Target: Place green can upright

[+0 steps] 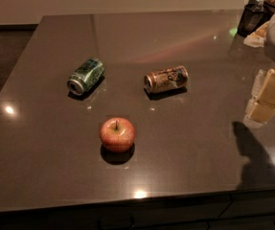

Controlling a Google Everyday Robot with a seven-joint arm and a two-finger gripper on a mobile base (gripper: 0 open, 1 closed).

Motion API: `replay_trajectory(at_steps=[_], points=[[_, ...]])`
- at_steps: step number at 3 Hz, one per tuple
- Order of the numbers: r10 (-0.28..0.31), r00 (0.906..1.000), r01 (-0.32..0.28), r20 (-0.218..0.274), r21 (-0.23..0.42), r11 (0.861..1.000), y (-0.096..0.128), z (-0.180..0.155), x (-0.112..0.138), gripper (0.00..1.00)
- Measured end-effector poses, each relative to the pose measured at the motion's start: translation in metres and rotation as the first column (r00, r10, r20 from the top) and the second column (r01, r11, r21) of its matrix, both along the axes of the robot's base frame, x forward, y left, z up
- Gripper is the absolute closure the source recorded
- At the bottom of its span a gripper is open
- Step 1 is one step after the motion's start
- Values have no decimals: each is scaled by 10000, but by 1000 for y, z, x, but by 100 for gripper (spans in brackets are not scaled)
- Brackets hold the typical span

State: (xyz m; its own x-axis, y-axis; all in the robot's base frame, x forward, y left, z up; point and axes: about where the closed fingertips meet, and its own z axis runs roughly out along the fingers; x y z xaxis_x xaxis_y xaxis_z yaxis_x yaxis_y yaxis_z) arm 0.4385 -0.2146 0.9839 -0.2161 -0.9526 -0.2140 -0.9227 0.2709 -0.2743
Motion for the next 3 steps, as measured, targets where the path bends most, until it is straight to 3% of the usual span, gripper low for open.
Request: replay_trajectory(at_steps=[1,2,3], points=[[0,10000,0,2,0,10000,0,0,0,0],[469,9989,-469,-20,188,9987,13,4,12,0],[1473,9889,-1480,219,344,9884,37,10,37,0]])
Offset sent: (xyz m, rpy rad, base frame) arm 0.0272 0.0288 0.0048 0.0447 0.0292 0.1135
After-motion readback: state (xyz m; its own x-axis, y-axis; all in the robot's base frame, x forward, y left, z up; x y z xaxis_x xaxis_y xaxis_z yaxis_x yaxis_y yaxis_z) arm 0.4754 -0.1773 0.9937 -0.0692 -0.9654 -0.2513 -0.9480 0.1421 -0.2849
